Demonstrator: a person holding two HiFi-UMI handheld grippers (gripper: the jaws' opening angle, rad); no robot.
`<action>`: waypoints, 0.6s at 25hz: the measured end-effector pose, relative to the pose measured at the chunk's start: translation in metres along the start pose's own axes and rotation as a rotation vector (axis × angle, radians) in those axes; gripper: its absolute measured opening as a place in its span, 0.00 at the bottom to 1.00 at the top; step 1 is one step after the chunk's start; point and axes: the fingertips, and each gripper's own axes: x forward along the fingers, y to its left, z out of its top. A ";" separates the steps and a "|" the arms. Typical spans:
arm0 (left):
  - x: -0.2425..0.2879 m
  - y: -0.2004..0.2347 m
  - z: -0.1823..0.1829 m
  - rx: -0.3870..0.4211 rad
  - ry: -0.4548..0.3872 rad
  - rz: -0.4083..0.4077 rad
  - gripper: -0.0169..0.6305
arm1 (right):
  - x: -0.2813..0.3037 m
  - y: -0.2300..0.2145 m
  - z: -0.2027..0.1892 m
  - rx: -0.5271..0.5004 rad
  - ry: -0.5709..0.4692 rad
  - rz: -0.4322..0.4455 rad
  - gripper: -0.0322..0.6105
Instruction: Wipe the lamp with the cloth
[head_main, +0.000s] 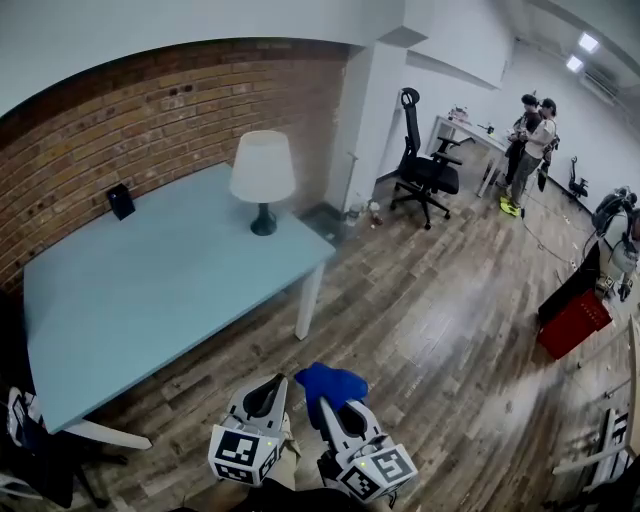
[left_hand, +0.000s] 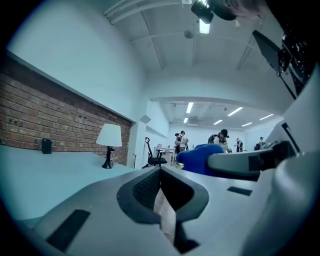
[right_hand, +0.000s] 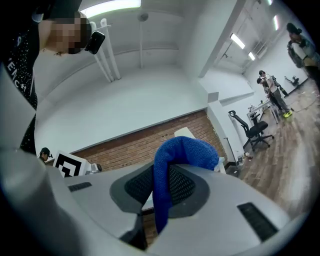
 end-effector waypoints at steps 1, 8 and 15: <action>0.012 0.010 0.001 -0.006 0.010 -0.002 0.04 | 0.015 -0.005 0.002 0.002 0.008 0.003 0.15; 0.100 0.085 0.037 -0.006 0.001 0.007 0.04 | 0.119 -0.043 0.035 -0.014 0.011 0.034 0.15; 0.176 0.158 0.058 0.024 -0.011 0.034 0.04 | 0.215 -0.090 0.052 -0.012 -0.024 0.042 0.15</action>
